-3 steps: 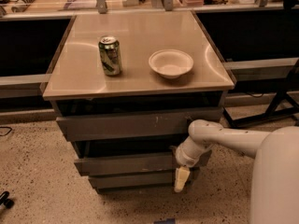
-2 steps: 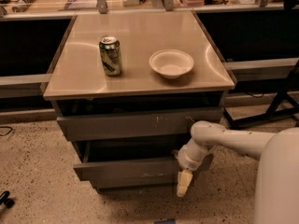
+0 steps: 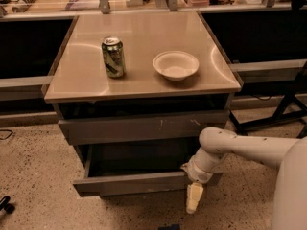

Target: Open middle drawer

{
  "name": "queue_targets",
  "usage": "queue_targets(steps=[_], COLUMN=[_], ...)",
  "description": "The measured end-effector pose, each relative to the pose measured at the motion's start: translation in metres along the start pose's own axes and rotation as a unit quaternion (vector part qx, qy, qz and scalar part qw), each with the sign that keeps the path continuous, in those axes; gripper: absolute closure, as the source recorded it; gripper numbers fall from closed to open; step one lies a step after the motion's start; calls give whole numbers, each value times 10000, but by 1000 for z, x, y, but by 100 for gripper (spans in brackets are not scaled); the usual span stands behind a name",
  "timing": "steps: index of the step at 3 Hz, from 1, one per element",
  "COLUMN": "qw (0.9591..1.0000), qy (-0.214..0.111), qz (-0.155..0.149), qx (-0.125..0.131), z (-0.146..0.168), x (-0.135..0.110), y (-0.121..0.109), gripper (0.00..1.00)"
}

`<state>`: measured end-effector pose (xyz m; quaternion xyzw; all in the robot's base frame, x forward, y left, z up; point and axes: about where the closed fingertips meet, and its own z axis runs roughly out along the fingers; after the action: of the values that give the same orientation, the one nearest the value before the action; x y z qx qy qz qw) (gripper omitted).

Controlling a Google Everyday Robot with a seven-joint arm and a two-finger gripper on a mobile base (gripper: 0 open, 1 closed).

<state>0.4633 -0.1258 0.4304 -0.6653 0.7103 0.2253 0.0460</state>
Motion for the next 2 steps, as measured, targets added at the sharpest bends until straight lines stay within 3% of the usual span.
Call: queue_targets(steps=[2], qw=[9958], qy=[142], qz=[236], qx=[-872], z=[3], x=[-5], y=[50], gripper=[0])
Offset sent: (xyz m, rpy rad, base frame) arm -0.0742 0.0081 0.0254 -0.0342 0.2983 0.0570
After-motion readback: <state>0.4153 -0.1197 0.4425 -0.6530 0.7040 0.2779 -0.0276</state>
